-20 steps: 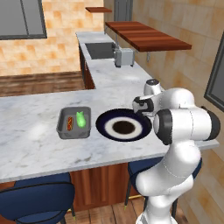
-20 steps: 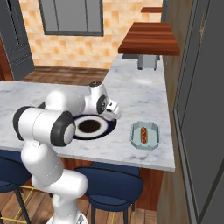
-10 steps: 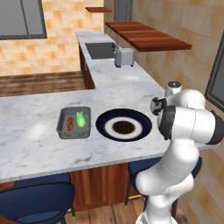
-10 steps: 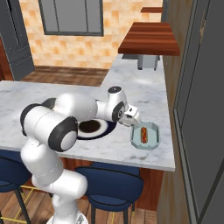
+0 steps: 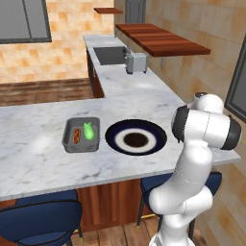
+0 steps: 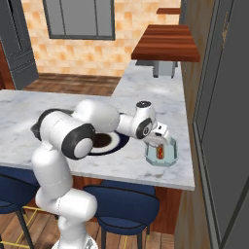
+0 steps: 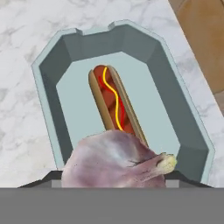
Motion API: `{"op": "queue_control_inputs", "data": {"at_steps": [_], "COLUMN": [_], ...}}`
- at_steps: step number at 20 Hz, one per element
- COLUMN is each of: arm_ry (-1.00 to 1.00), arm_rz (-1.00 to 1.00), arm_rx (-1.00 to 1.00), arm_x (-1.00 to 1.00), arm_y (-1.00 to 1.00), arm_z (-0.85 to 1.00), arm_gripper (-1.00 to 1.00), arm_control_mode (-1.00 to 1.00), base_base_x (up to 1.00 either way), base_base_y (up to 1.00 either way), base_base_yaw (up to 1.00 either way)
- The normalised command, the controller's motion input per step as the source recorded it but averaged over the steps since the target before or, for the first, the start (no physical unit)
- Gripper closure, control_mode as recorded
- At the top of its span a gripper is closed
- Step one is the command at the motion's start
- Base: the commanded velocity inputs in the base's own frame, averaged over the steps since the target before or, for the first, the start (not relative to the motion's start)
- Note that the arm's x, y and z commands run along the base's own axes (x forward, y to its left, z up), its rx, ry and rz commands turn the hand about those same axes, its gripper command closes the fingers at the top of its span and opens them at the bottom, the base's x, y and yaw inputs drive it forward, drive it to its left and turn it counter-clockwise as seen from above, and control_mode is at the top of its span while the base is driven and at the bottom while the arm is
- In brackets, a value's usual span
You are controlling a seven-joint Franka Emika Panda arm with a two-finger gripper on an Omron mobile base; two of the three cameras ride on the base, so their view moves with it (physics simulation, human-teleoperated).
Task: Place one cooked food and one vegetable from the large plate to each tupperware container.
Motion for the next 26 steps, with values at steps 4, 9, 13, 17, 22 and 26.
{"op": "queue_control_inputs", "data": {"at_steps": [4, 9, 13, 17, 22, 26], "arm_ry": [0.04, -0.08, 0.0, 0.0, 0.0, 0.03], "arm_rz": [0.05, 0.19, 0.24, 0.12, 0.04, 0.0], "arm_rx": [-0.01, 0.09, 0.21, 0.04, 0.0, 0.0], "arm_x": [0.0, -0.02, 0.05, 0.29, 0.19, 0.0], "arm_y": [-0.11, 0.16, 0.01, -0.08, -0.14, -0.01], "arm_z": [-0.34, -0.12, -0.43, -0.27, -0.05, -0.03], "arm_gripper": [1.0, 1.0, 1.0, 1.0, 1.0, 1.0], "arm_control_mode": [-1.0, -1.0, -1.0, -1.0, -1.0, -1.0], "base_base_x": [0.0, 0.0, 0.0, 0.0, 0.0, 0.0], "base_base_y": [0.0, 0.0, 0.0, 0.0, 0.0, 0.0], "base_base_yaw": [0.0, 0.0, 0.0, 0.0, 0.0, 0.0]}}
